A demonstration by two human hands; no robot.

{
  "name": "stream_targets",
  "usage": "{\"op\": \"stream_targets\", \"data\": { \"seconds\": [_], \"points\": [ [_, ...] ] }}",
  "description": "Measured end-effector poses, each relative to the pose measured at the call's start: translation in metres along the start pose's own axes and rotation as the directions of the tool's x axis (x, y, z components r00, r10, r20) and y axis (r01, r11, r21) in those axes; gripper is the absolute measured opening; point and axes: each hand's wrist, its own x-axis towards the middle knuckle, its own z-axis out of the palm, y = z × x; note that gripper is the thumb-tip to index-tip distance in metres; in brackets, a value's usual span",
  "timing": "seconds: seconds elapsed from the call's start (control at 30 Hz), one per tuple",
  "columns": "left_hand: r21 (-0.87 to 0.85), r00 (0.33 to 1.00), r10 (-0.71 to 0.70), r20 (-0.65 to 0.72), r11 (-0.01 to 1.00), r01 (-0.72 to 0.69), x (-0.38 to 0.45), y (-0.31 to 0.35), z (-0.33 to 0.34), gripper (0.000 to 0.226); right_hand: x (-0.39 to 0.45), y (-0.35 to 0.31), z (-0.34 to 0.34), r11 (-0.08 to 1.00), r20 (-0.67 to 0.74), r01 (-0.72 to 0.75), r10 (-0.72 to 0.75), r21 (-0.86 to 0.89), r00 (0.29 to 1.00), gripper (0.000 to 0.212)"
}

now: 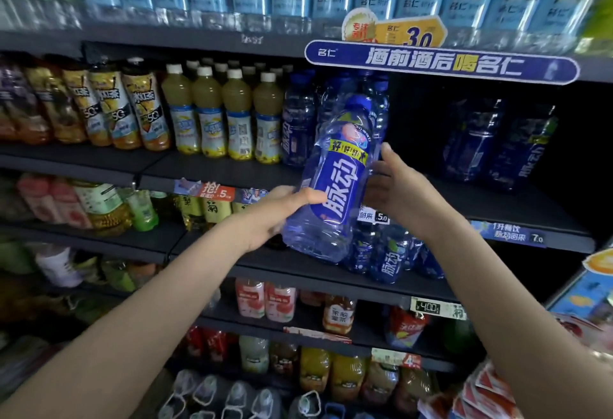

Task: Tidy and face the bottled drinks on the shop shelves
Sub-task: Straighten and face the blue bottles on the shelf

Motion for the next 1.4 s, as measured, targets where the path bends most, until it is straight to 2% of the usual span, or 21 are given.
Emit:
{"op": "stream_targets", "data": {
  "seconds": [0.07, 0.13, 0.2, 0.27, 0.33, 0.37, 0.4, 0.47, 0.53, 0.57, 0.6, 0.67, 0.7, 0.77, 0.8, 0.87, 0.93, 1.03, 1.17, 1.3, 1.4],
  "points": [
    [0.135, 0.998, 0.030, -0.059, 0.991, -0.022, -0.005, 0.003, -0.003, 0.030, -0.002, 0.001, 0.009, 0.999, 0.040, -0.001, 0.003, -0.055, 0.999, 0.042],
    [0.338, 0.985, 0.105, -0.136, 0.940, -0.053, -0.010, 0.007, -0.003, 0.036, -0.004, 0.001, 0.015, 0.991, 0.071, 0.014, -0.005, -0.135, 0.997, 0.047],
    [0.588, 0.953, 0.229, -0.198, 0.806, -0.071, -0.014, 0.009, 0.000, 0.047, -0.006, 0.004, 0.024, 0.987, 0.071, 0.027, -0.016, -0.157, 0.997, 0.050],
    [0.793, 0.914, 0.368, -0.172, 0.602, -0.093, -0.017, 0.008, 0.005, 0.065, -0.006, 0.010, 0.033, 0.997, -0.036, 0.028, -0.031, -0.071, 0.999, 0.052],
    [0.886, 0.875, 0.471, -0.108, 0.445, -0.130, -0.018, 0.009, 0.006, 0.080, -0.006, 0.015, 0.038, 0.996, -0.166, 0.040, -0.027, 0.076, 0.986, 0.052],
    [0.889, 0.870, 0.485, -0.082, 0.431, -0.157, -0.018, 0.012, 0.005, 0.084, -0.006, 0.016, 0.038, 0.988, -0.204, 0.064, -0.034, 0.143, 0.978, 0.049],
    [0.861, 0.876, 0.477, -0.075, 0.474, -0.185, -0.019, 0.016, 0.004, 0.087, -0.006, 0.015, 0.037, 0.975, -0.220, 0.089, -0.043, 0.204, 0.975, 0.047],
    [0.685, 0.907, 0.400, -0.129, 0.698, -0.210, -0.021, 0.024, 0.000, 0.083, -0.007, 0.011, 0.032, 0.941, -0.213, 0.111, -0.042, 0.318, 0.976, 0.047],
    [0.298, 0.963, 0.218, -0.160, 0.940, -0.163, -0.025, 0.030, -0.004, 0.063, -0.005, 0.007, 0.027, 0.906, -0.191, 0.113, -0.036, 0.409, 0.981, 0.047],
    [0.088, 0.983, 0.132, -0.124, 0.989, -0.122, -0.026, 0.029, -0.004, 0.051, -0.004, 0.005, 0.025, 0.891, -0.179, 0.113, -0.036, 0.441, 0.983, 0.044],
    [-0.049, 0.991, 0.095, -0.095, 0.994, -0.100, -0.026, 0.028, -0.003, 0.044, -0.003, 0.003, 0.024, 0.877, -0.163, 0.111, -0.038, 0.467, 0.986, 0.041],
    [-0.092, 0.980, 0.140, -0.144, 0.984, -0.154, -0.023, 0.027, 0.001, 0.046, 0.001, 0.001, 0.023, 0.850, -0.120, 0.094, -0.037, 0.518, 0.992, 0.037],
    [-0.040, 0.955, 0.202, -0.217, 0.976, -0.216, -0.022, 0.028, 0.004, 0.048, 0.002, 0.000, 0.022, 0.843, -0.099, 0.075, -0.025, 0.533, 0.995, 0.037],
    [0.195, 0.852, 0.412, -0.323, 0.910, -0.367, -0.021, 0.033, 0.004, 0.056, 0.004, -0.003, 0.020, 0.850, -0.086, 0.012, 0.039, 0.526, 0.995, 0.042],
    [0.351, 0.786, 0.536, -0.309, 0.832, -0.429, -0.020, 0.037, 0.003, 0.064, 0.005, -0.004, 0.019, 0.842, -0.083, -0.024, 0.081, 0.539, 0.993, 0.048],
    [0.579, 0.684, 0.704, -0.190, 0.643, -0.502, -0.020, 0.044, -0.002, 0.079, 0.008, -0.001, 0.021, 0.782, -0.036, -0.093, 0.146, 0.616, 0.989, 0.062],
    [0.670, 0.635, 0.768, -0.084, 0.515, -0.535, -0.023, 0.051, -0.003, 0.088, 0.011, 0.000, 0.024, 0.733, 0.035, -0.151, 0.171, 0.663, 0.985, 0.066],
    [0.729, 0.612, 0.791, 0.003, 0.417, -0.542, -0.029, 0.055, -0.001, 0.094, 0.012, -0.003, 0.029, 0.678, 0.113, -0.200, 0.172, 0.707, 0.979, 0.063],
    [0.712, 0.649, 0.759, 0.057, 0.424, -0.559, -0.027, 0.056, -0.010, 0.094, 0.018, -0.007, 0.022, 0.717, 0.072, -0.148, 0.136, 0.681, 0.988, 0.062],
    [0.716, 0.814, 0.571, 0.103, 0.526, -0.460, -0.020, 0.050, -0.019, 0.088, 0.013, -0.011, 0.016, 0.837, -0.134, 0.048, 0.030, 0.545, 0.991, 0.038],
    [0.674, 0.910, 0.398, 0.119, 0.640, -0.368, -0.010, 0.042, -0.017, 0.079, 0.008, -0.011, 0.012, 0.914, -0.272, 0.186, -0.087, 0.361, 0.958, 0.051]
  ]
}}
